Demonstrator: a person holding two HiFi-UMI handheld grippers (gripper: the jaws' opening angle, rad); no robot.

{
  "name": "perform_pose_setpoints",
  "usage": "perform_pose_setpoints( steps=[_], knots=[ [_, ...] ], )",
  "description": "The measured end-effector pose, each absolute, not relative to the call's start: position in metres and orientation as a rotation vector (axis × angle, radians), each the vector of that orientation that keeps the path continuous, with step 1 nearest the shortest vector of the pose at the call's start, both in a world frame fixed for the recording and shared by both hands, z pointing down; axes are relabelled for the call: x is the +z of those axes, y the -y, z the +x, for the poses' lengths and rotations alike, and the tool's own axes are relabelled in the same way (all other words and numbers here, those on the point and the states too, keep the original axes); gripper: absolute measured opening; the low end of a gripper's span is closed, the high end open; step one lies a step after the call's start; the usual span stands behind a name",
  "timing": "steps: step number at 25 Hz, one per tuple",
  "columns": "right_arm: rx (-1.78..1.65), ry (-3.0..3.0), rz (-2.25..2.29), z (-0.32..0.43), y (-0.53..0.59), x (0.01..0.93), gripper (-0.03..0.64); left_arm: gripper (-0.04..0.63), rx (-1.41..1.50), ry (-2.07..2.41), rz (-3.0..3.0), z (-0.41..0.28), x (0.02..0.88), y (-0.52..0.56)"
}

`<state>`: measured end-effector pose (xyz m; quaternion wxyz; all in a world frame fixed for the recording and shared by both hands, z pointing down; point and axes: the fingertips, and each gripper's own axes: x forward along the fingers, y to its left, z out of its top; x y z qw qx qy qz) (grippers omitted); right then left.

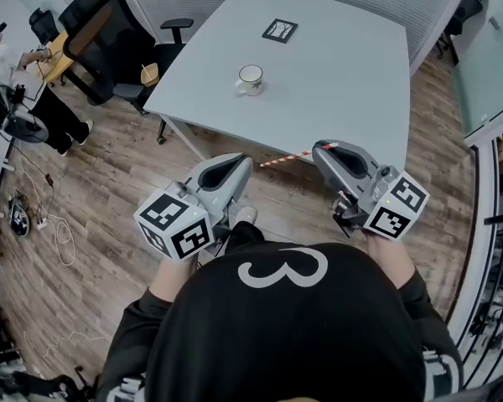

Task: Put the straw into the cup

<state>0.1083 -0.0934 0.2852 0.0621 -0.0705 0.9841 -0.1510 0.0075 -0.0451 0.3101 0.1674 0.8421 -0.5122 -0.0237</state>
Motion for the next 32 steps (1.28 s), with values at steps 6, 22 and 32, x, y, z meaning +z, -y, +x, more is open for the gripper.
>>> perform_pose_setpoints(
  steps=[6,22,32],
  knots=[
    [-0.462,-2.965,-0.291,0.080,0.124,0.285,0.031,0.017,-0.057,1.389,2.422,-0.023,0.312,0.081],
    [-0.475,-2.896,-0.560,-0.002,0.212,0.282,0.031,0.017,0.018,1.161,2.506,-0.113,0.310,0.189],
    [-0.486,-2.853,-0.735,-0.028,0.247,0.292,0.031,0.017,0.048,1.011,2.535,-0.142,0.325,0.234]
  ],
)
